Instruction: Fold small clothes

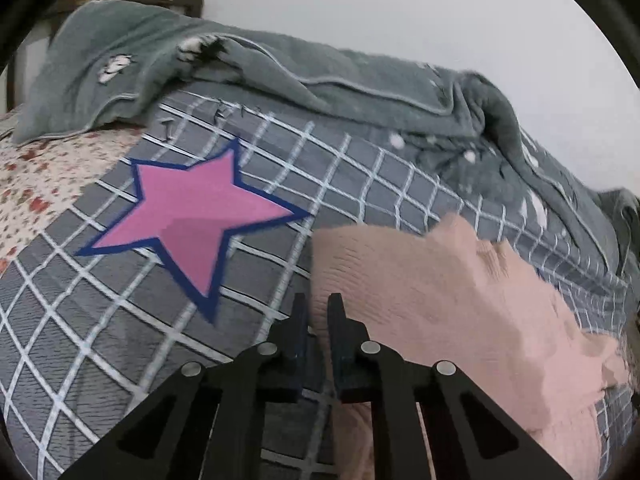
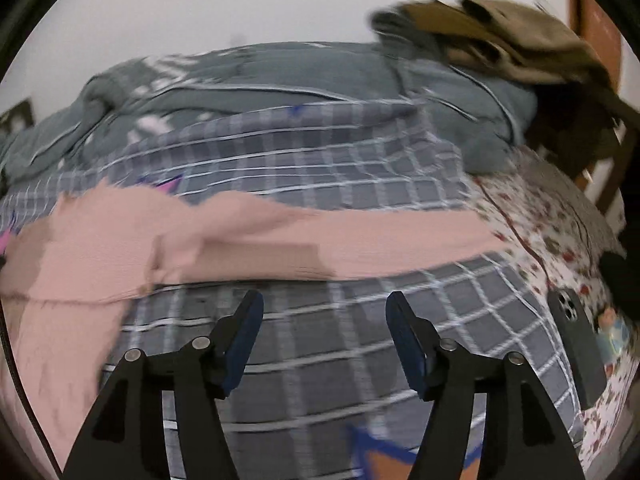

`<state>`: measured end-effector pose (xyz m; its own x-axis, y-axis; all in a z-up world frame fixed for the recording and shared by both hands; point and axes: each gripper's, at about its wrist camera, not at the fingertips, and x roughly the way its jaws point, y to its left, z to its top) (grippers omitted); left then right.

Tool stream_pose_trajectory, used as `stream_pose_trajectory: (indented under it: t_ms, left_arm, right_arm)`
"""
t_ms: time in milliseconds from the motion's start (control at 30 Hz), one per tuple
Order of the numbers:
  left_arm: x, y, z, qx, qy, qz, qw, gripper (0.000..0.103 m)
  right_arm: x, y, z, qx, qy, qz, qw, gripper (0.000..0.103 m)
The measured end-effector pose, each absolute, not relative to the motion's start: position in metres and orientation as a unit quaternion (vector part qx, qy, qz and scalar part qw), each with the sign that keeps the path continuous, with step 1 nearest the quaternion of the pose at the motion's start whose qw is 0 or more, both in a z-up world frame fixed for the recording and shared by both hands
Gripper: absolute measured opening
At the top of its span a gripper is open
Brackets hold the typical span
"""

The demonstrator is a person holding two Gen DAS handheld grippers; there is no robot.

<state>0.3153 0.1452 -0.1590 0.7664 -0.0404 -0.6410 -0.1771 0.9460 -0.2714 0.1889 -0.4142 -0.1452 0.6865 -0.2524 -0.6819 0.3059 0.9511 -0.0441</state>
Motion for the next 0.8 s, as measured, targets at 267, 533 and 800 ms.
stream_pose_trajectory:
  t_ms: [267, 533, 800]
  left_arm:
    - [0.320, 0.137, -0.161, -0.169, 0.354, -0.027, 0.920, 0.057]
    - [0.328, 0.129, -0.171, -0.158, 0.375, -0.020, 0.913, 0.057]
    - [0.329, 0.124, -0.174, -0.143, 0.378, -0.022, 0.914, 0.057]
  right_arm:
    - [0.197, -0.476, -0.168, 0.095, 0.382, -0.159, 0.906, 0.066]
    - [0.234, -0.518, -0.185, 0.188, 0.401, -0.147, 0.885, 0.067]
    - [0.252, -0.553, -0.192, 0.252, 0.396, -0.145, 0.871, 0.067]
